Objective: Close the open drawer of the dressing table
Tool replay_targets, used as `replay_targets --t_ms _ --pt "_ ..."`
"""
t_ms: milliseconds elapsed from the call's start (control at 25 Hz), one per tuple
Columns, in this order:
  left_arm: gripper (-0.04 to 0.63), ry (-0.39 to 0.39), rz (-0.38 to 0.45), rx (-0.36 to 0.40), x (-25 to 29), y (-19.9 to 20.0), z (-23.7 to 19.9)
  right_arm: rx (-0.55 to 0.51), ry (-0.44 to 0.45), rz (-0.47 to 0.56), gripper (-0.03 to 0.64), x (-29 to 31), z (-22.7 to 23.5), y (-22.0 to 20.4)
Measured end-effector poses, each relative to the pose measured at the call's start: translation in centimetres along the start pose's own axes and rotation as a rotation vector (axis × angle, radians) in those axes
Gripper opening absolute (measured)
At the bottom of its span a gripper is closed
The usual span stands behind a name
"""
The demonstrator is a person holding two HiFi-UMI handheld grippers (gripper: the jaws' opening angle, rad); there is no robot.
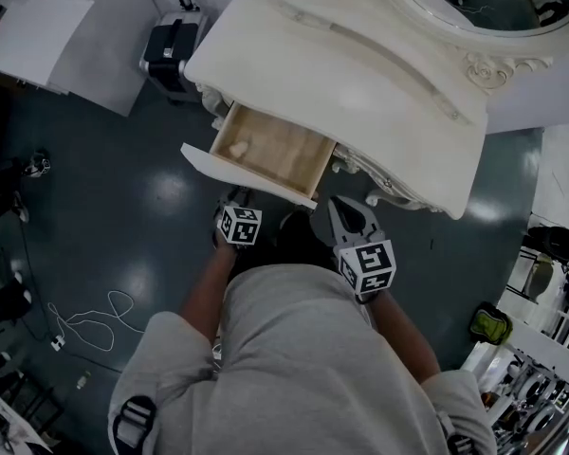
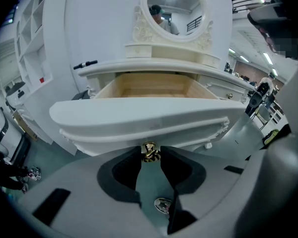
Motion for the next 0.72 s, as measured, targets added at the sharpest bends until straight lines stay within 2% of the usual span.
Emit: replay_targets --t_ms 720 --pt "0.127 0.004 -0.018 -0.001 0.6 0.7 0.0 0.004 0.013 -0.003 0.015 0.7 1.4 0.5"
Point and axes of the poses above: the fingertips, and each gripper's own axes: x forward along the fingers, z to its right, y out of its top, the point moved 5 cm from there along -x, backward along the fingers, and after that the axes turned 6 degrees about x, right-handed, at the moved point
